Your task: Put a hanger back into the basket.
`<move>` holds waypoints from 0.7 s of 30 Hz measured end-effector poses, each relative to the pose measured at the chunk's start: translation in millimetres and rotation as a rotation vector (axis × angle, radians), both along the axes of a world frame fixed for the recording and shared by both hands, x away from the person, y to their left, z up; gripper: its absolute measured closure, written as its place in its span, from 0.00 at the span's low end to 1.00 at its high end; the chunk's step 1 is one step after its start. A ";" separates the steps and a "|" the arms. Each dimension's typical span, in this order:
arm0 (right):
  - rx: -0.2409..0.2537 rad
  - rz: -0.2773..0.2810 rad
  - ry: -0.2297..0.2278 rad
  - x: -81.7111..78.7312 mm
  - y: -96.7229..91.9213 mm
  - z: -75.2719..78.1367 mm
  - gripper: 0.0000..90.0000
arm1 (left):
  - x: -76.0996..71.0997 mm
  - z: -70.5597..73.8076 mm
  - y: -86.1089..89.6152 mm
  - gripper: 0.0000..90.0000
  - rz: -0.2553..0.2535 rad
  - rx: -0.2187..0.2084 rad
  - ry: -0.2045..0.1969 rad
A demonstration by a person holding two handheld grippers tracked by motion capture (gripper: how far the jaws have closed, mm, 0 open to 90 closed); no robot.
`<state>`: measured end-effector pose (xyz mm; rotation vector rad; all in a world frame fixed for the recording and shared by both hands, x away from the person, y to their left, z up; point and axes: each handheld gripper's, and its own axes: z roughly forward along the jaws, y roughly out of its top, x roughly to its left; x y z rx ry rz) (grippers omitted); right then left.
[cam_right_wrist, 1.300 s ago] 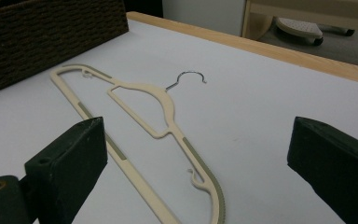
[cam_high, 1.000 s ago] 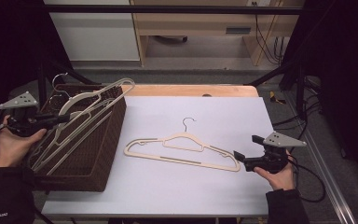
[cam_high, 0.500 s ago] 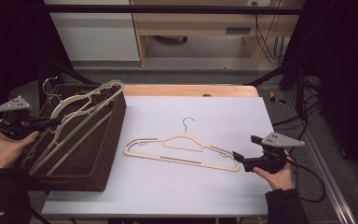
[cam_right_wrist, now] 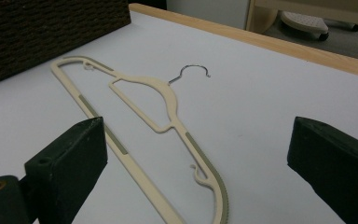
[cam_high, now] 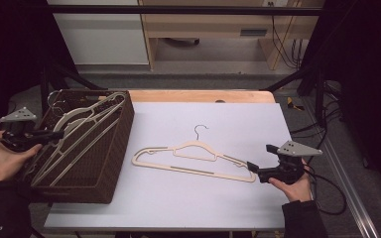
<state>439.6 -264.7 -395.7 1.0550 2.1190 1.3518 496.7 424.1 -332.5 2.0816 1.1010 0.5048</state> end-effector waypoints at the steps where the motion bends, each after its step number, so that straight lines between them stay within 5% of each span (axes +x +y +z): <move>1: 0.001 0.000 -0.001 0.0 -0.1 0.0 0.06 | 1.5 -3.0 -2.2 0.96 0.003 0.009 0.015; 9: -0.001 0.004 0.001 0.2 0.3 -0.2 0.06 | 10.3 -33.0 -7.4 0.95 0.039 0.014 0.093; 14: -0.004 0.007 0.004 0.2 0.7 -0.7 0.06 | 14.7 -44.7 -2.9 0.94 0.115 0.024 0.130; 21: -0.003 0.007 0.005 0.4 1.7 -1.1 0.06 | 10.1 -42.4 3.3 0.87 0.245 0.005 0.089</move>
